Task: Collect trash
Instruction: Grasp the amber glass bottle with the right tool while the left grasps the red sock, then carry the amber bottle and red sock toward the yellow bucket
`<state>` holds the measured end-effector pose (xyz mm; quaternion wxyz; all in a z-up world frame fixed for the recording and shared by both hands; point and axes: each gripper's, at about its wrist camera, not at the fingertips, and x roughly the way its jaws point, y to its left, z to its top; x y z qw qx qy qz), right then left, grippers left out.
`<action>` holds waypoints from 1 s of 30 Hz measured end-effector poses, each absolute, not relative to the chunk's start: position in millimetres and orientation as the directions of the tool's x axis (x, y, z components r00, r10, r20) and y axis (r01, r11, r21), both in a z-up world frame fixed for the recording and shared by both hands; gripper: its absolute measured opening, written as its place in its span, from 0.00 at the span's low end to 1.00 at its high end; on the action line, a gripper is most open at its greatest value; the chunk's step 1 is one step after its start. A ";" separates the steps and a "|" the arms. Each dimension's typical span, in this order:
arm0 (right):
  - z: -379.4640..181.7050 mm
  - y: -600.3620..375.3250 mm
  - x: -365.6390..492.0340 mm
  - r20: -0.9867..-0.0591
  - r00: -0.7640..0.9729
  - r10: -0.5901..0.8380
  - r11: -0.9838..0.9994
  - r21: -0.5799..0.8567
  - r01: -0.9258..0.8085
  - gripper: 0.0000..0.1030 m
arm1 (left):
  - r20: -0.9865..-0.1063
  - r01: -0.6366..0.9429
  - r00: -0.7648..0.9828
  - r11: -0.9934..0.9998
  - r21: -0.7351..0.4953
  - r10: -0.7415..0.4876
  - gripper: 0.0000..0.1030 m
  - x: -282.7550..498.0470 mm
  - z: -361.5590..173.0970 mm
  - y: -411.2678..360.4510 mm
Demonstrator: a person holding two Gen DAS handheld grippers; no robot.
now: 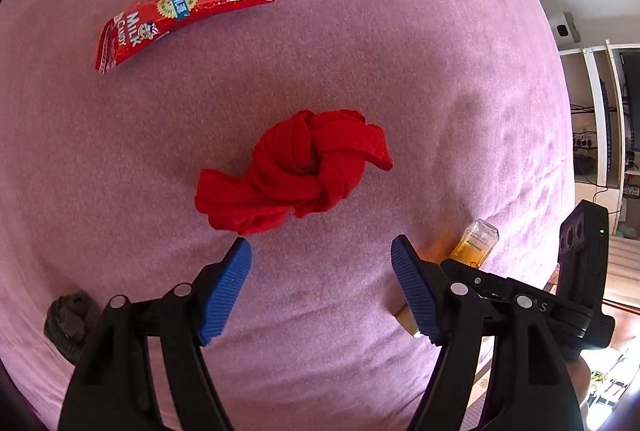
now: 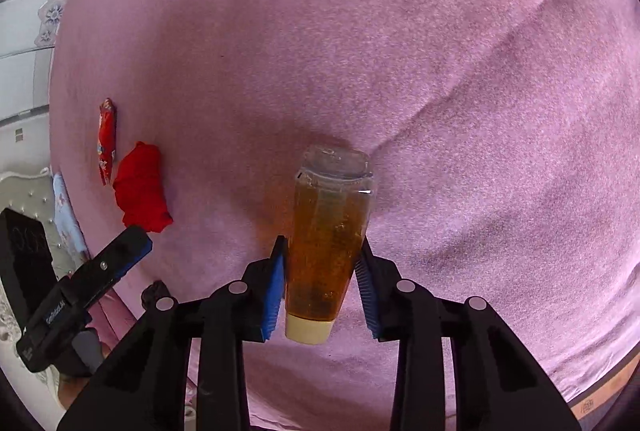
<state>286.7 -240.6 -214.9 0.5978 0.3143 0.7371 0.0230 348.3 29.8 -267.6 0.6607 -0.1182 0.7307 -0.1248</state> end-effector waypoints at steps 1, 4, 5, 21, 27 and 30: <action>-212.6 -235.6 289.1 -0.860 -0.082 0.504 0.807 0.435 0.400 0.31 | -0.941 0.011 -0.103 0.945 -0.326 -0.323 0.70 354.4 -269.7 28.5; -210.7 -224.2 295.6 -0.847 -0.087 0.524 0.817 0.472 0.331 0.31 | -0.947 0.051 -0.115 0.951 -0.306 -0.299 0.70 364.6 -277.7 26.3; -213.8 -223.8 296.9 -0.835 -0.088 0.543 0.807 0.491 0.329 0.31 | -0.949 0.060 -0.120 0.952 -0.301 -0.293 0.70 368.2 -280.7 25.3; -223.9 -206.6 305.3 -0.794 -0.122 0.596 0.779 0.533 0.331 0.31 | -0.967 0.052 -0.133 0.973 -0.227 -0.218 0.38 388.6 -289.4 20.8; -219.2 -197.9 300.0 -0.794 -0.133 0.593 0.787 0.537 0.303 0.31 | -0.952 -0.015 -0.105 0.957 -0.289 -0.288 0.29 373.6 -275.2 30.4; -211.6 -198.5 293.6 -0.792 -0.137 0.596 0.790 0.546 0.278 0.31 | -0.918 -0.085 -0.105 0.923 -0.375 -0.383 0.29 357.8 -270.4 35.4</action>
